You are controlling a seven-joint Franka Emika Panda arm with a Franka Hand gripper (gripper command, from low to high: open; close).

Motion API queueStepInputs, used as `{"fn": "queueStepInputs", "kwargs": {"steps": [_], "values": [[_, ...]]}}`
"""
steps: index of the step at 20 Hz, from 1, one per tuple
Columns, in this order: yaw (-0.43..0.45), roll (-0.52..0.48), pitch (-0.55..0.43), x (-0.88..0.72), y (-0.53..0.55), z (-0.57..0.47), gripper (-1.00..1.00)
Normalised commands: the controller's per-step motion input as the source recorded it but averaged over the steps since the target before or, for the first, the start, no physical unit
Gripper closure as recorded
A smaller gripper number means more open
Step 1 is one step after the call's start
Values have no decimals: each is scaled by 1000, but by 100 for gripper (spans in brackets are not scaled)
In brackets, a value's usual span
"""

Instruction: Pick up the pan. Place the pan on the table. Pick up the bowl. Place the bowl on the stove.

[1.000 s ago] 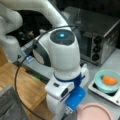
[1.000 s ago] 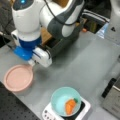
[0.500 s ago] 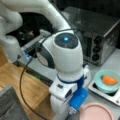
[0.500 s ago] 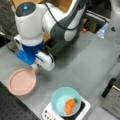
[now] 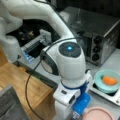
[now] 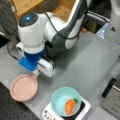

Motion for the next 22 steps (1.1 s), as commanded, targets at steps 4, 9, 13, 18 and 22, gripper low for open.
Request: {"fn": "queueStepInputs", "kwargs": {"steps": [4,9,13,18,22], "values": [[-85,-52,-121,-98,106,-92,100],[-92,-59,-144,-92,118,-181,100],[-98,-68,-174,-106,83,-252,100],[-118,-70,-174,-166,77,-161,100],[-132,-65,-182,-203,83,-108,100]]}}
